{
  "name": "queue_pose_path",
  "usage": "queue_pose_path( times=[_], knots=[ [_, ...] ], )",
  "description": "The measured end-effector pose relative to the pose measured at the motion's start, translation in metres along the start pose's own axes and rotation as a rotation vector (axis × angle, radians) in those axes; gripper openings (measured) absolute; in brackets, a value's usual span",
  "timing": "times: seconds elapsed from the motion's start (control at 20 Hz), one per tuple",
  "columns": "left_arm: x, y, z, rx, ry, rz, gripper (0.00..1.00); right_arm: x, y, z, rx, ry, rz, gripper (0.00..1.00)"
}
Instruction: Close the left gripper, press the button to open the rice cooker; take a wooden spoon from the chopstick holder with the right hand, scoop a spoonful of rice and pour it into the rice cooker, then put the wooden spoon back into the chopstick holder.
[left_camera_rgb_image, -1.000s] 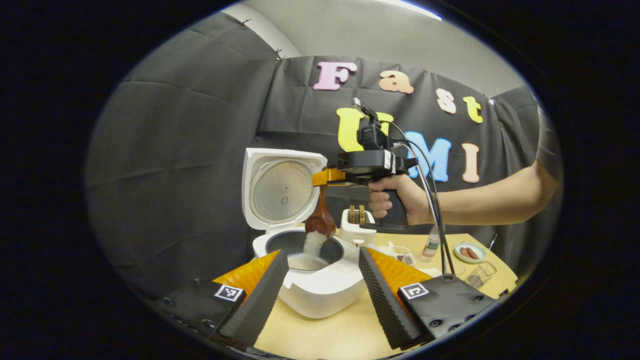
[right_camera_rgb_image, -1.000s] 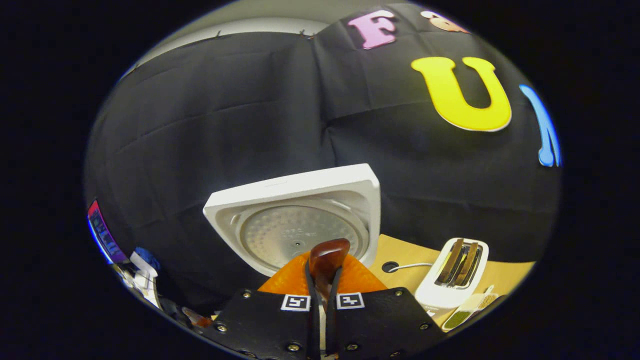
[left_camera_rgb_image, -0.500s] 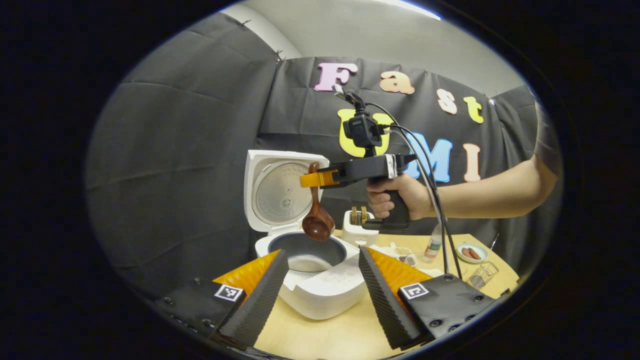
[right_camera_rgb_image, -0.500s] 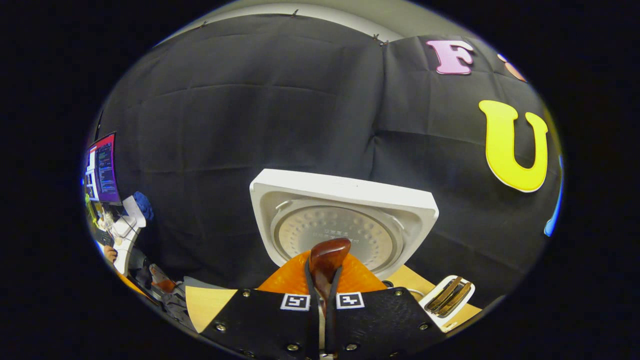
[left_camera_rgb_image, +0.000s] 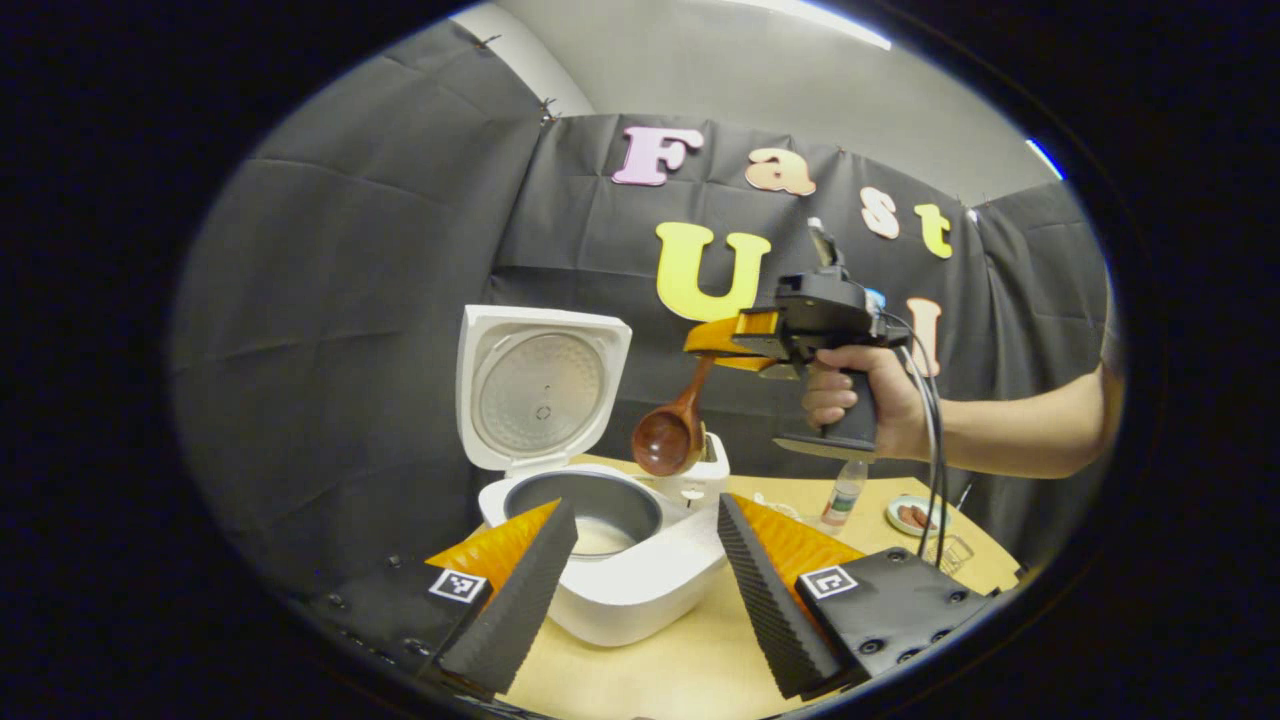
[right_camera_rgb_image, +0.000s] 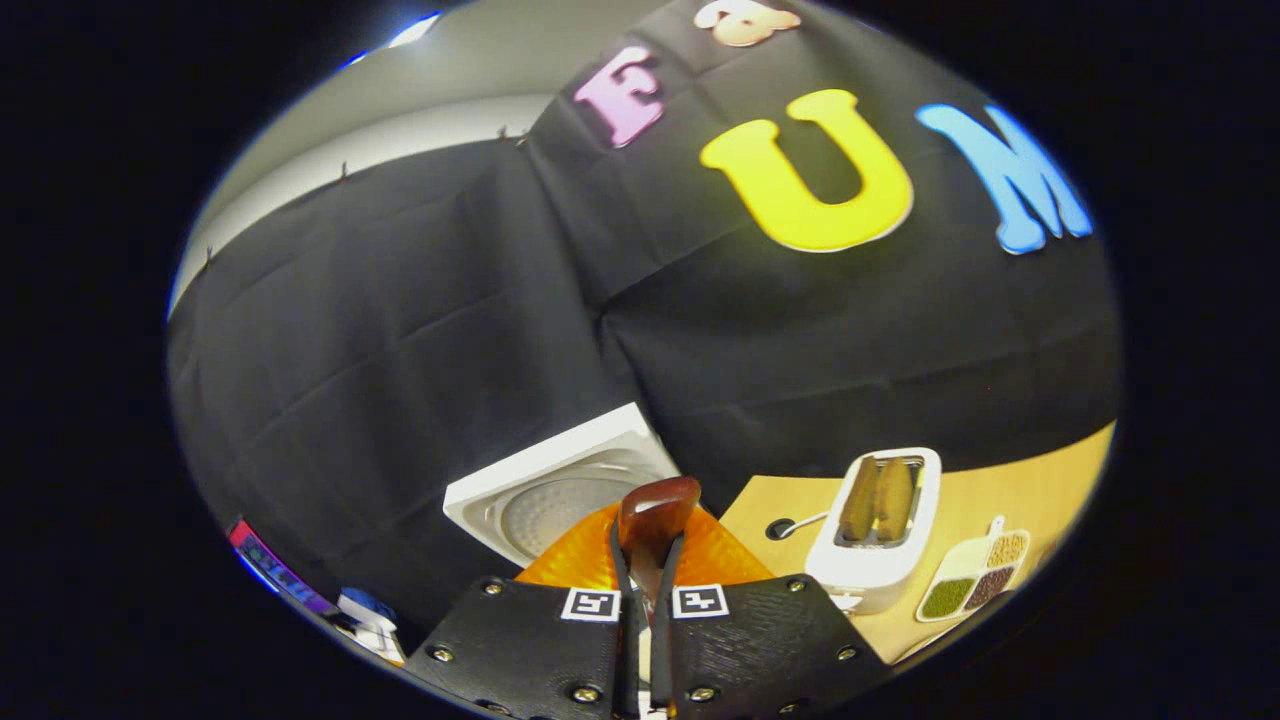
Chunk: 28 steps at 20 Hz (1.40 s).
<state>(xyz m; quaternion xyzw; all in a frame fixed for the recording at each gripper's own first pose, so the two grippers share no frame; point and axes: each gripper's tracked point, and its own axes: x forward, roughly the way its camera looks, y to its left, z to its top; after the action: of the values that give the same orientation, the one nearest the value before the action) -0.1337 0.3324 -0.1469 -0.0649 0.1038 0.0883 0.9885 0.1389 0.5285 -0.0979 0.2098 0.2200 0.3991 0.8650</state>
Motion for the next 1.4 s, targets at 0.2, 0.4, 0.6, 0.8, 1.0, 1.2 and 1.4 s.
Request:
queue_pose_path(
  times=[0.2, 0.4, 0.6, 0.8, 1.0, 1.2, 1.4],
  knots=[
    [0.01, -0.032, 0.01, -0.009, -0.011, -0.041, 0.98, -0.074, -0.041, 0.019, 0.201, -0.087, -0.051, 0.05],
    [0.019, -0.073, 0.017, -0.016, -0.025, -0.086, 0.96, -0.156, -0.087, 0.03, 0.265, -0.167, -0.142, 0.05],
    [0.032, -0.113, 0.012, -0.001, -0.014, -0.131, 0.96, -0.235, -0.132, 0.037, 0.269, -0.228, -0.234, 0.05],
    [0.041, -0.153, 0.01, -0.021, 0.002, -0.173, 0.98, -0.31, -0.184, 0.04, 0.278, -0.28, -0.339, 0.05],
    [0.055, -0.186, 0.009, -0.033, 0.019, -0.214, 0.96, -0.365, -0.228, 0.034, 0.338, -0.321, -0.422, 0.05],
    [0.066, -0.21, 0.003, -0.026, 0.041, -0.238, 0.98, -0.407, -0.265, 0.027, 0.368, -0.356, -0.504, 0.05],
    [0.073, -0.233, 0.001, -0.007, 0.059, -0.261, 0.98, -0.437, -0.303, 0.012, 0.384, -0.352, -0.609, 0.05]
  ],
)
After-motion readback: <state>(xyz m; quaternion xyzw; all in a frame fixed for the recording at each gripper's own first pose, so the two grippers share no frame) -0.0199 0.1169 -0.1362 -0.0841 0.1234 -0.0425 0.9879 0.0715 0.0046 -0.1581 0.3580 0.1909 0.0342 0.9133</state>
